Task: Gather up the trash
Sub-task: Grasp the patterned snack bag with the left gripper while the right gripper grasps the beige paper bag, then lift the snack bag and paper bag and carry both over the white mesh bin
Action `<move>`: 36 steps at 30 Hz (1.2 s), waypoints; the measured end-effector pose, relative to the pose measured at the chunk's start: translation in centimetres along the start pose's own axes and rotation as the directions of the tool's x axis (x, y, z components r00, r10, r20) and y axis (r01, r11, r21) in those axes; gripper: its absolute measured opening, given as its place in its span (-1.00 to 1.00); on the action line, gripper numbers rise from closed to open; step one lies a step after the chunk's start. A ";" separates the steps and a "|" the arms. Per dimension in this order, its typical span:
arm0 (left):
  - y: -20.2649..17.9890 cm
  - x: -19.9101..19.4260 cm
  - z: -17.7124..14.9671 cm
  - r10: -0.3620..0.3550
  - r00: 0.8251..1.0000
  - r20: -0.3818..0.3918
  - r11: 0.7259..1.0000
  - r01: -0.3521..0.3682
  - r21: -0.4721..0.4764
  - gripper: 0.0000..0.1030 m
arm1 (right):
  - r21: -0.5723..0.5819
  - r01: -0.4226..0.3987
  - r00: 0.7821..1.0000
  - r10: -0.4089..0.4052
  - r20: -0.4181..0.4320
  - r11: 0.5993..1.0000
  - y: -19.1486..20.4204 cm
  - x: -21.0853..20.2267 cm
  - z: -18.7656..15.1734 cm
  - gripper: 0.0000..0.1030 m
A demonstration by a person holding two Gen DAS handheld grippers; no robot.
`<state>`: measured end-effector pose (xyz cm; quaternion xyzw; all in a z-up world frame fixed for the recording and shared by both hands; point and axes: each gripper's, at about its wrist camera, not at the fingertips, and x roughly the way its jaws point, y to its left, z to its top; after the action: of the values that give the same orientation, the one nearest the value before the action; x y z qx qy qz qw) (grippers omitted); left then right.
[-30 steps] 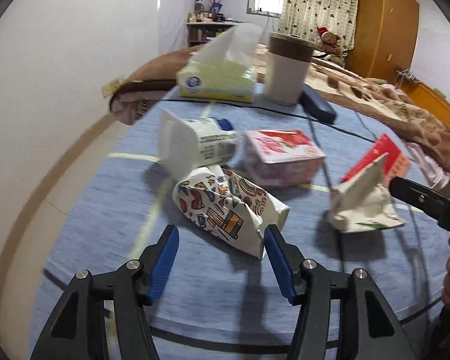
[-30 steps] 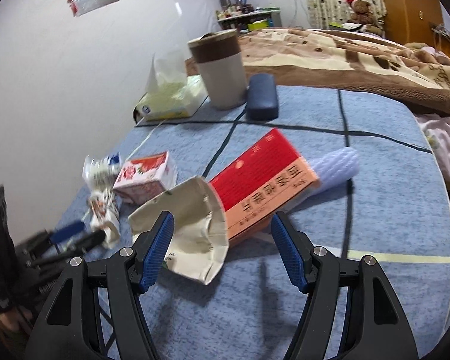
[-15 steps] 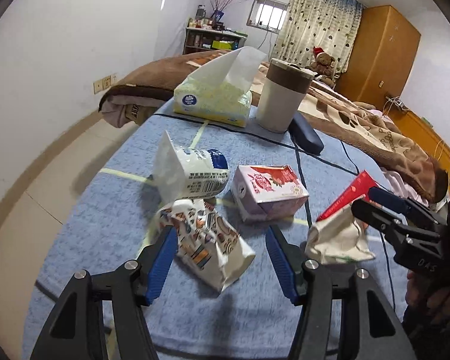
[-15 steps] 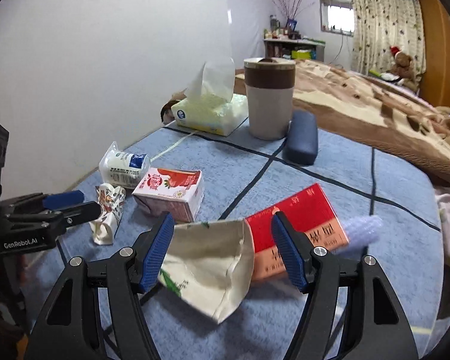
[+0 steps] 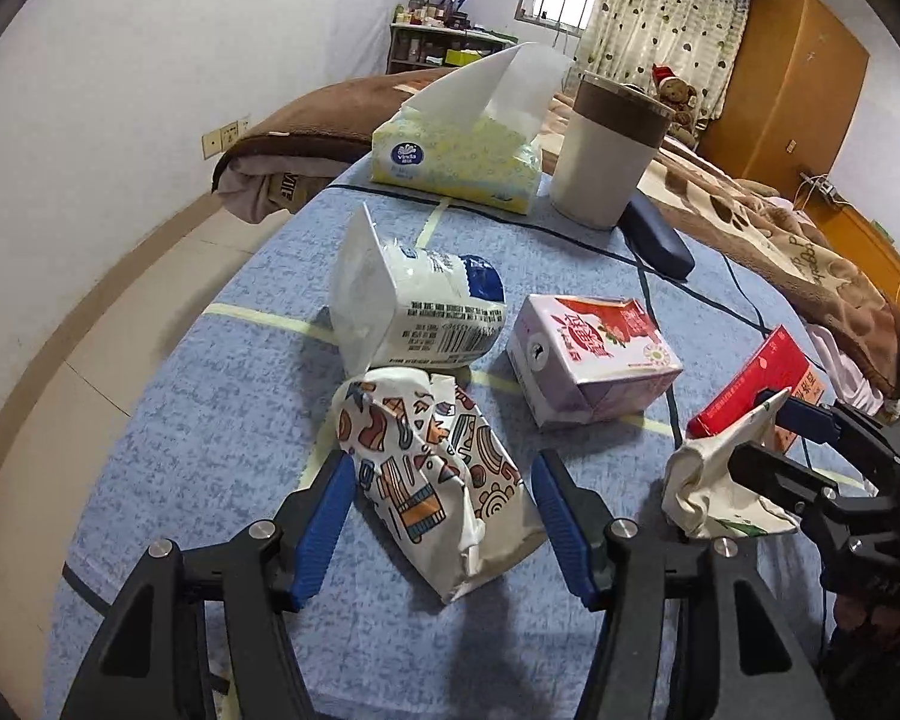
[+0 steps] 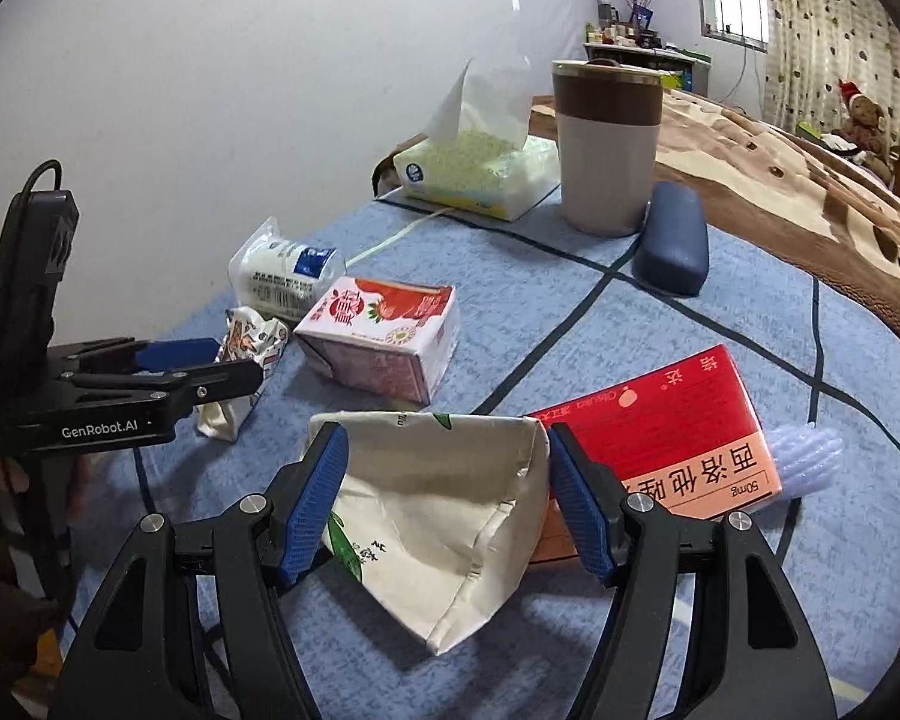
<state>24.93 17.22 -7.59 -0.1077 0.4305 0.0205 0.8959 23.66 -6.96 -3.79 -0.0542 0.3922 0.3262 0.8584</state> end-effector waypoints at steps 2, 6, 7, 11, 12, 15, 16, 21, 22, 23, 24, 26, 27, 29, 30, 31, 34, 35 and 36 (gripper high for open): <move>0.3 -0.1 -0.2 0.007 1.000 -0.003 1.000 -0.007 -0.005 0.19 | 0.014 -0.015 1.000 0.015 -0.012 1.000 0.0 0.0 -0.2 0.04; 0.9 -0.7 -0.5 0.014 1.000 0.007 1.000 -0.014 -0.023 0.18 | 0.033 -0.020 0.999 0.021 -0.037 0.999 0.0 0.4 -1.0 -0.46; 1.0 -0.8 -0.6 0.014 1.000 0.008 1.000 -0.014 -0.021 0.19 | 0.036 -0.018 0.999 0.020 -0.037 0.999 0.1 0.3 -1.2 -0.53; 1.0 -0.8 -0.6 0.018 1.000 0.011 1.000 -0.017 -0.019 0.19 | 0.053 -0.039 0.999 0.040 -0.007 0.998 0.2 -0.5 -1.6 -0.72; 0.9 -0.8 -0.6 0.019 1.000 0.012 1.000 -0.019 -0.015 0.19 | 0.053 -0.034 0.999 0.034 0.002 0.998 0.3 -0.7 -1.7 -0.75; 0.4 -0.5 -0.4 0.015 1.000 0.006 1.000 -0.015 -0.001 0.19 | 0.052 0.009 1.000 -0.011 0.026 0.999 0.5 -1.5 -1.9 -0.82; 0.3 -0.4 -0.4 0.017 1.000 0.007 1.000 -0.017 0.002 0.19 | 0.057 0.016 0.999 -0.018 0.033 0.998 0.4 -1.7 -1.9 -0.84; 0.3 0.3 -0.5 0.077 0.997 -0.003 0.997 -0.077 0.011 0.18 | 0.103 0.068 0.994 -0.076 0.079 0.992 -0.1 -2.9 -2.3 -0.86; 0.3 0.3 -0.5 0.077 0.997 -0.004 0.997 -0.077 0.012 0.14 | 0.107 0.071 0.994 -0.080 0.081 0.992 -0.2 -2.9 -2.4 -0.87; 0.2 0.2 -0.5 0.073 0.997 0.003 0.997 -0.073 0.015 0.08 | 0.112 0.074 0.993 -0.083 0.082 0.991 -0.2 -2.9 -2.4 -0.87; 0.1 0.1 -0.5 0.073 0.997 0.006 0.997 -0.073 0.026 0.00 | 0.117 0.070 0.993 -0.080 0.085 0.991 -0.2 -3.0 -2.6 -0.87; -0.1 -0.3 -0.6 0.073 0.997 0.021 0.997 -0.074 0.036 -0.06 | 0.120 0.066 0.993 -0.078 0.094 0.991 0.0 -3.3 -2.8 -0.87; -0.2 -0.6 -0.7 0.070 0.997 0.026 0.997 -0.071 0.033 -0.07 | 0.120 0.067 0.992 -0.079 0.100 0.991 0.1 -3.4 -2.8 -0.88; -0.2 -0.9 -0.8 0.065 0.997 0.034 0.997 -0.066 0.032 -0.08 | 0.118 0.074 0.990 -0.087 0.109 0.990 0.3 -3.7 -2.9 -0.88; -0.3 -1.2 -1.0 0.062 0.997 0.044 0.997 -0.064 0.033 -0.09 | 0.118 0.077 0.989 -0.091 0.115 0.990 0.3 -3.9 -3.0 -0.88; -0.3 -1.5 -1.1 0.048 0.998 0.044 0.998 -0.050 0.032 -0.09 | 0.122 0.079 0.988 -0.094 0.120 0.989 0.4 -4.1 -3.0 -0.89; -0.9 -2.5 -1.7 0.033 0.998 0.060 0.998 -0.036 0.043 -0.09 | 0.139 0.072 0.987 -0.091 0.133 0.988 0.3 -4.8 -3.4 -0.89; -1.2 -2.9 -2.0 0.025 0.998 0.065 0.998 -0.028 0.048 -0.09 | 0.141 0.072 0.986 -0.092 0.138 0.987 0.3 -5.0 -3.5 -0.89; -1.5 -3.2 -2.1 0.016 0.998 0.068 0.999 -0.020 0.050 -0.09 | 0.142 0.073 0.985 -0.093 0.143 0.987 0.3 -5.2 -3.6 -0.89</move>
<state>21.47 15.52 -6.12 -0.0804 0.4013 0.0213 0.9122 18.70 -10.65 -2.51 0.0129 0.3458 0.2654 0.8999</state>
